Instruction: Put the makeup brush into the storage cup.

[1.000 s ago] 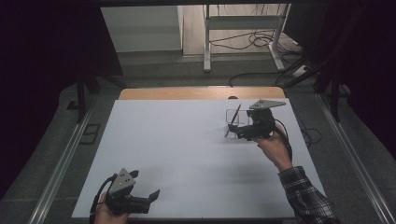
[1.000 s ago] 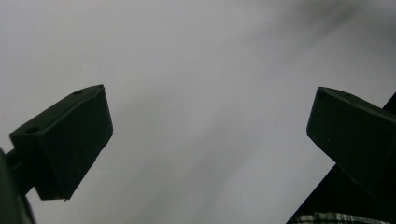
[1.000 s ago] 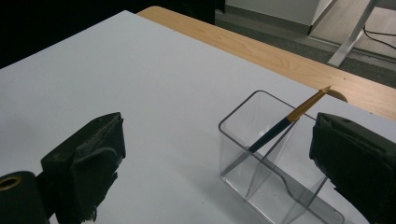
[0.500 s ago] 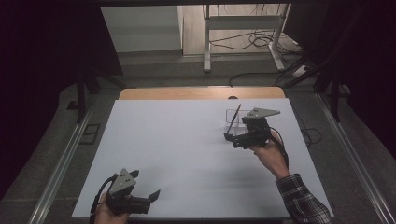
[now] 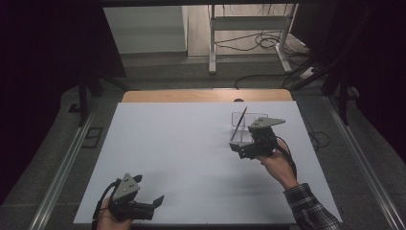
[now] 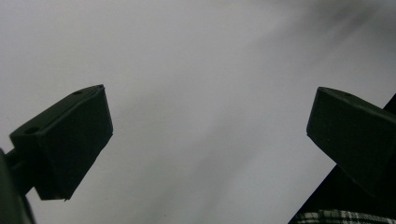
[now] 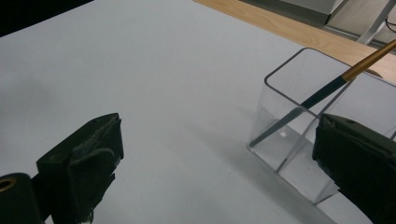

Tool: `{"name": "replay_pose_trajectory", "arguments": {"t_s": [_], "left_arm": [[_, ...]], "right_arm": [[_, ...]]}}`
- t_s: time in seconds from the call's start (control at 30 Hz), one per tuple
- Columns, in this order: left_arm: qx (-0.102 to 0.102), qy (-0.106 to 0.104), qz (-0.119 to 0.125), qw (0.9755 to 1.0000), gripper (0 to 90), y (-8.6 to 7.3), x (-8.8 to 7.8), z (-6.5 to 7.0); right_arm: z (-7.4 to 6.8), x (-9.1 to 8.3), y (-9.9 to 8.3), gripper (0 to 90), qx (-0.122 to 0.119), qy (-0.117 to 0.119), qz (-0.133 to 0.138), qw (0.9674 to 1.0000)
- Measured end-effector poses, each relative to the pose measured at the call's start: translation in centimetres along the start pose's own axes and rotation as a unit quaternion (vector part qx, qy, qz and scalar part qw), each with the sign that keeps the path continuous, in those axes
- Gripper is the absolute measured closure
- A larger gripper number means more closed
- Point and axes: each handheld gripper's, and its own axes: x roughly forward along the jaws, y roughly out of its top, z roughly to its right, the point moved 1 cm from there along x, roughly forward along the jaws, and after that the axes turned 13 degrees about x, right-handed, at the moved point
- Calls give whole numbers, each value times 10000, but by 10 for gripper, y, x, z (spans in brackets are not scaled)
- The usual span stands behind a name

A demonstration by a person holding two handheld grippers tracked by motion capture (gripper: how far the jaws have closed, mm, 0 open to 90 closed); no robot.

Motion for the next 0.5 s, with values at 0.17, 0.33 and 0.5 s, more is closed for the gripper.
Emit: {"name": "replay_pose_trajectory", "arguments": {"t_s": [0.17, 0.33, 0.5], "left_arm": [[9, 8, 0, 10000, 9, 0, 0, 0], [14, 6, -6, 10000, 9, 0, 0, 0], [17, 5, -8, 10000, 9, 0, 0, 0]], "right_arm": [[-1, -4, -4, 15, 8, 12, -26, 10000], [-1, -7, -6, 14, -5, 28, -16, 10000], [-5, -11, -10, 3, -47, 57, -88, 9999]]}}
